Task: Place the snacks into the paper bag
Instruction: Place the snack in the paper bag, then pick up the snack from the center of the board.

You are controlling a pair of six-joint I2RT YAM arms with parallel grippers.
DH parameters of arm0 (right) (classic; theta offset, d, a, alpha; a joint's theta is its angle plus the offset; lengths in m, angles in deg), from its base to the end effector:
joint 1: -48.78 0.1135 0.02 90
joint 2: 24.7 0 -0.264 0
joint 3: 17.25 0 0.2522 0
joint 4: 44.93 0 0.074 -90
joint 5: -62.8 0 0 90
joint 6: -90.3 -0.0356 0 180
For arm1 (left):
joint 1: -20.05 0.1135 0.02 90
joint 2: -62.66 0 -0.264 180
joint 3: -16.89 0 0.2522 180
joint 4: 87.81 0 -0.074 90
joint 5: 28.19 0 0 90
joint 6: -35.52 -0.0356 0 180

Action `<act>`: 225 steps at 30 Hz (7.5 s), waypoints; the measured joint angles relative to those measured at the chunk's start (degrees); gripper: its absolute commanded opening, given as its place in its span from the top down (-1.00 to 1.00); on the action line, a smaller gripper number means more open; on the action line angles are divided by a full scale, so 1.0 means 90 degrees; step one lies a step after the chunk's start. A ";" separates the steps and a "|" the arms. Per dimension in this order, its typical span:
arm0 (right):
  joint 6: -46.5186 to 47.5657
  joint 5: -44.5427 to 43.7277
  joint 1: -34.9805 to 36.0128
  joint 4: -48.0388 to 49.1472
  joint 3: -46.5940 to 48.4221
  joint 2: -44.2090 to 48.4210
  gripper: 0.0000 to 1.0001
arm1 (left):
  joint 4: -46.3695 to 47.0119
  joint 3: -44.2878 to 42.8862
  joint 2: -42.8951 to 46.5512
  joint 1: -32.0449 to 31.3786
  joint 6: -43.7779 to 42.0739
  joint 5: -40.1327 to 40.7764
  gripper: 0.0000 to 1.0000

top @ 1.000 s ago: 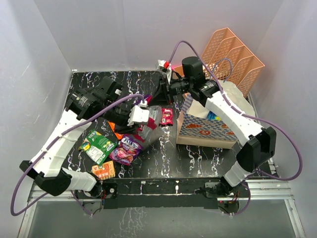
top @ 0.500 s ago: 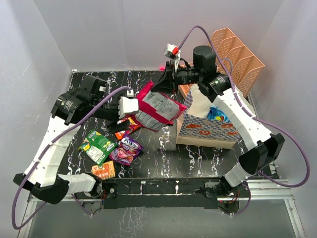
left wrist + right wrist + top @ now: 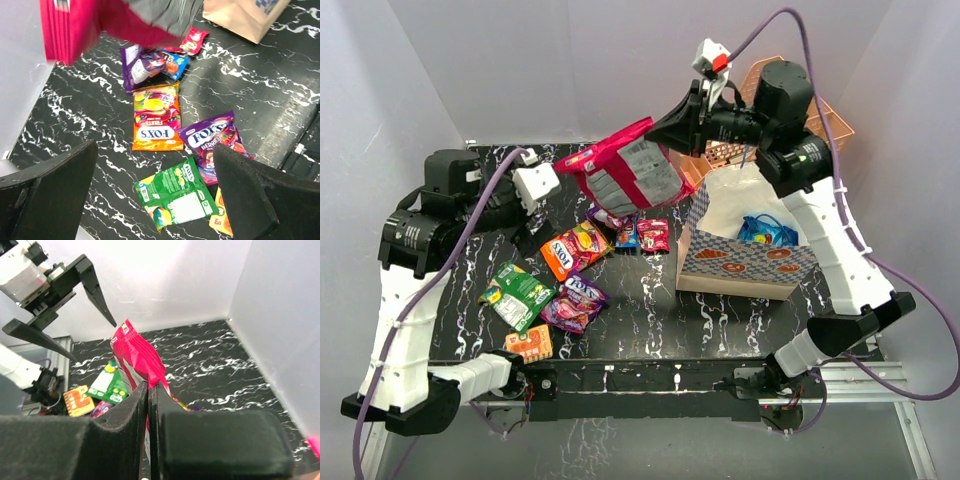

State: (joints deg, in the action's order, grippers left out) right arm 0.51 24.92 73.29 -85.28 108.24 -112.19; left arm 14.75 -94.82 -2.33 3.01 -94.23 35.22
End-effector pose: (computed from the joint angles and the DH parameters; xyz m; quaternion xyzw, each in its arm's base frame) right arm 0.2640 0.1512 0.5286 -0.4359 0.5680 0.4408 0.5414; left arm 0.1600 -0.0657 0.4823 0.5023 0.6900 -0.1012 0.5112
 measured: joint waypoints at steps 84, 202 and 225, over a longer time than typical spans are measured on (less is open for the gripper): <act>0.2336 -0.4172 -0.2385 -0.2368 -0.3577 0.4073 0.84 | 0.1020 0.1523 0.0017 0.0505 0.0231 -0.0675 -0.97; 0.1936 -0.1749 -0.2492 -0.0697 -0.3575 0.2472 -0.45 | 0.2671 0.5158 -0.2436 0.4920 0.0641 0.0612 -0.88; 0.2392 -0.2322 -0.2492 -0.1530 -0.2827 0.2220 -0.49 | 0.3264 0.5838 -0.2093 0.4976 0.0192 -0.0129 0.20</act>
State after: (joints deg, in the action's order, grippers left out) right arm 22.04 4.03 50.87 -99.05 82.80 -92.21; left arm 44.13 -42.28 -21.17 47.80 -92.50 34.06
